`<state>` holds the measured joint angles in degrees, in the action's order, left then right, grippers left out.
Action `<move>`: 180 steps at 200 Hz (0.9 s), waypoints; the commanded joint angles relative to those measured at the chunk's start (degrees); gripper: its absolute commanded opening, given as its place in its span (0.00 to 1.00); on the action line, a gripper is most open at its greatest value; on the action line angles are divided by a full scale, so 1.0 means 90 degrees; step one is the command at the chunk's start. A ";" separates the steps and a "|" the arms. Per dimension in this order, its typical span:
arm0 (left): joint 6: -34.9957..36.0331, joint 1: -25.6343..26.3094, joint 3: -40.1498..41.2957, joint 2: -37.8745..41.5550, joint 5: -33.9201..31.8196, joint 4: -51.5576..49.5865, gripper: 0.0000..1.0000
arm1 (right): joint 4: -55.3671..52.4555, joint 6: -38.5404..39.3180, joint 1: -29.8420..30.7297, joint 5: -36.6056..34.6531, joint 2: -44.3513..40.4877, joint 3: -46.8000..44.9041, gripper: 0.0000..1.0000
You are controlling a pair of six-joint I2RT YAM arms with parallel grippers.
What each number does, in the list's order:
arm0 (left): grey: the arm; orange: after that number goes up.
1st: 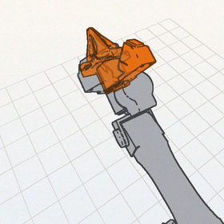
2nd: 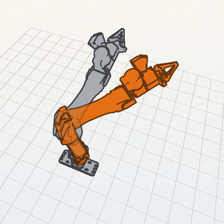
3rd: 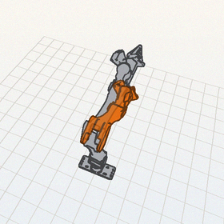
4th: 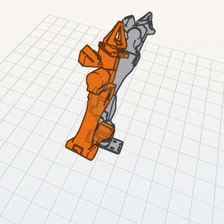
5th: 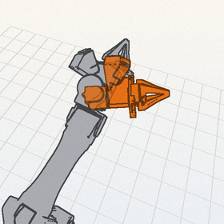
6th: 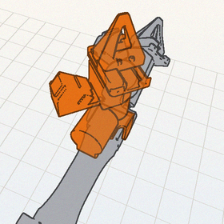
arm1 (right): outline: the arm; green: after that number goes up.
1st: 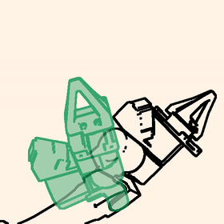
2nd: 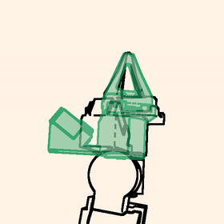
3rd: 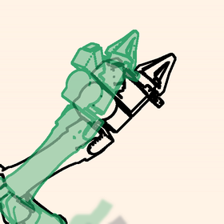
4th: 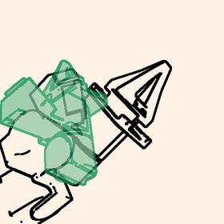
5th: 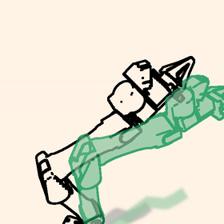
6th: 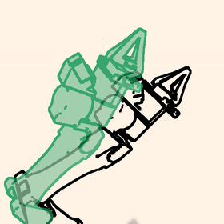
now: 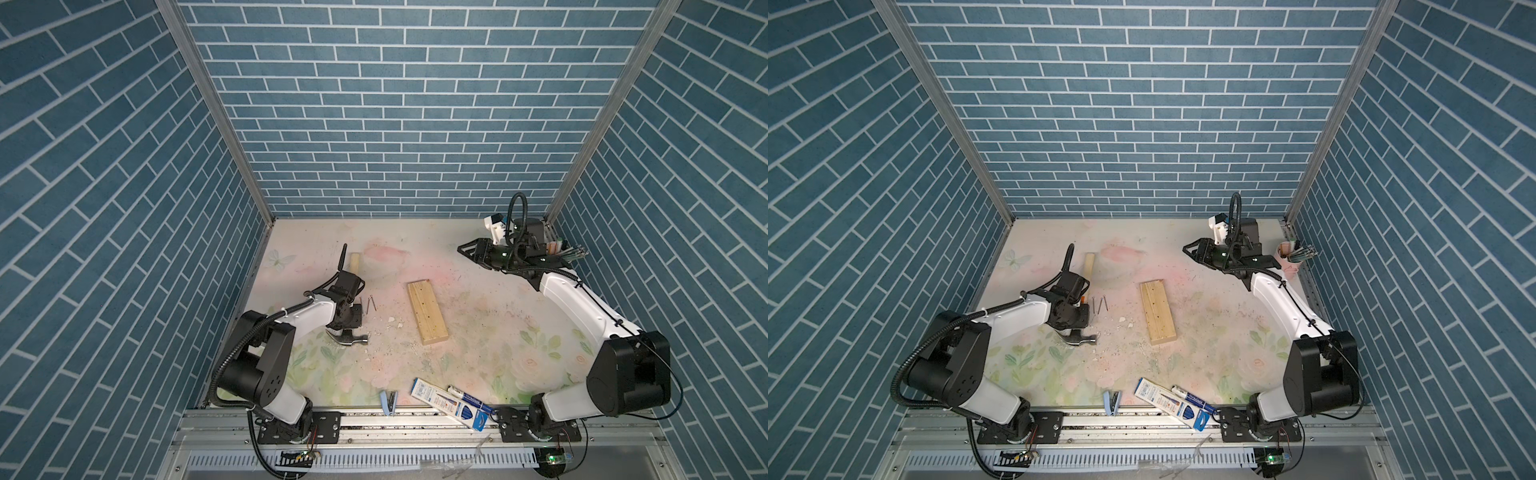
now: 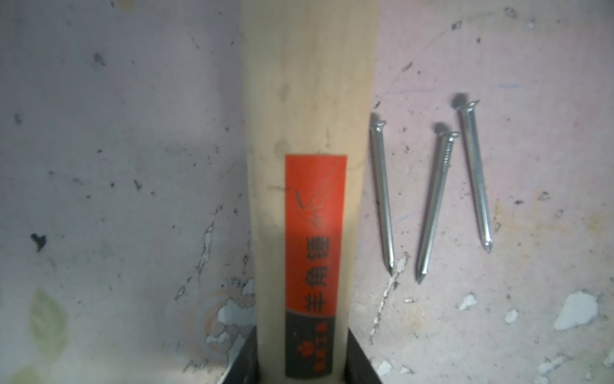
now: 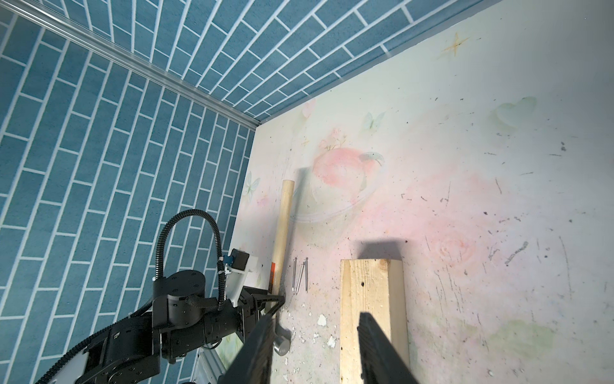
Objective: Use a claw hammer to pull out a nail
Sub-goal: Place the hammer at the center of the board.
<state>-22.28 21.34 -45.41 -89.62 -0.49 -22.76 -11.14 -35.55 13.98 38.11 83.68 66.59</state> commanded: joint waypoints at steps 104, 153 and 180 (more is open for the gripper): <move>-0.0168 -0.0061 0.0064 -0.0046 -0.0182 -0.0146 0.47 | 0.0032 0.0224 -0.0059 -0.0052 -0.0196 -0.0091 0.45; -0.0160 -0.0063 0.0044 0.0219 -0.0262 -0.0074 0.53 | -0.0439 0.0686 -0.0130 -0.0557 -0.0317 -0.0175 0.50; -0.0131 -0.0064 0.0013 0.0463 -0.0344 0.0012 0.57 | -0.0639 0.0916 -0.0287 -0.1083 -0.0518 -0.0403 0.59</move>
<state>-22.72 21.23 -45.39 -88.20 -1.63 -22.59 -13.80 -31.35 12.73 33.78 81.87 64.58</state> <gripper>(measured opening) 0.556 0.564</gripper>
